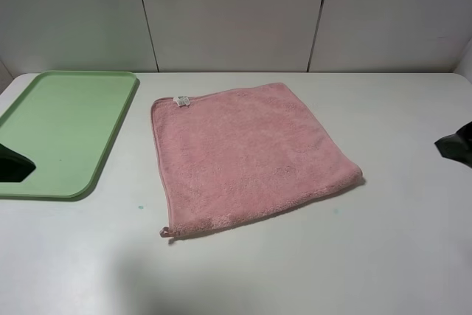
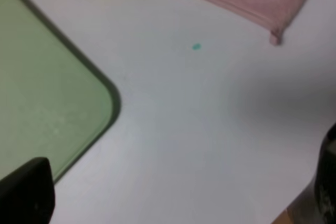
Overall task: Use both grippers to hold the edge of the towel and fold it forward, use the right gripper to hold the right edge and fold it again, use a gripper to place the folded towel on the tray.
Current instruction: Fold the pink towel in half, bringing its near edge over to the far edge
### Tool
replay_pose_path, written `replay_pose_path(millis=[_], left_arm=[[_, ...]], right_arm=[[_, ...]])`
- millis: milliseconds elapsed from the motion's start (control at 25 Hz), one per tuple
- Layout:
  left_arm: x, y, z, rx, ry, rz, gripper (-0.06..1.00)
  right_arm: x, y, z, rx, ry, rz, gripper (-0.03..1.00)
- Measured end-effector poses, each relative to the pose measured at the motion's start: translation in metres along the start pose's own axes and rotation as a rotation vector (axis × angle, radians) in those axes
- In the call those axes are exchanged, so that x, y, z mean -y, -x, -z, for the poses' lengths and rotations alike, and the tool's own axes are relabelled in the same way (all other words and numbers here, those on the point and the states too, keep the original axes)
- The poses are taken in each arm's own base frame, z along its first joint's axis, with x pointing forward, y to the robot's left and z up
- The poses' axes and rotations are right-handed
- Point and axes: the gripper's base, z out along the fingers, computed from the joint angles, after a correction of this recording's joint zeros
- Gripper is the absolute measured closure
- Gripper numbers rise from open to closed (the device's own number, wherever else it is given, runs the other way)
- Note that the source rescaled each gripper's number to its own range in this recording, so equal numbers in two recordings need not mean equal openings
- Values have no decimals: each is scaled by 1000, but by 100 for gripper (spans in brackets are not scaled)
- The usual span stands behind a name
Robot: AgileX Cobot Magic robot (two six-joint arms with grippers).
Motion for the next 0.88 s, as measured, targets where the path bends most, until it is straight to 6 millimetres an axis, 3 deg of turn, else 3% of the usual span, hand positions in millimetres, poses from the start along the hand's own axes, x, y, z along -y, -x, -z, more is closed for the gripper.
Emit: replay_pose_path(millis=[240,480,880], left_arm=[[0,20,-40,-119,-92,-75,-4],[-3,34,-81,-182,-160,-118,-3],[-1,57,-134,-56,-274,-231,-2]], right_arm=[[-27,22,-28,5,113,293,-3],[-56,39,-58,19,198,463,-3],[-79,38,-116,-79,279,602,-3]])
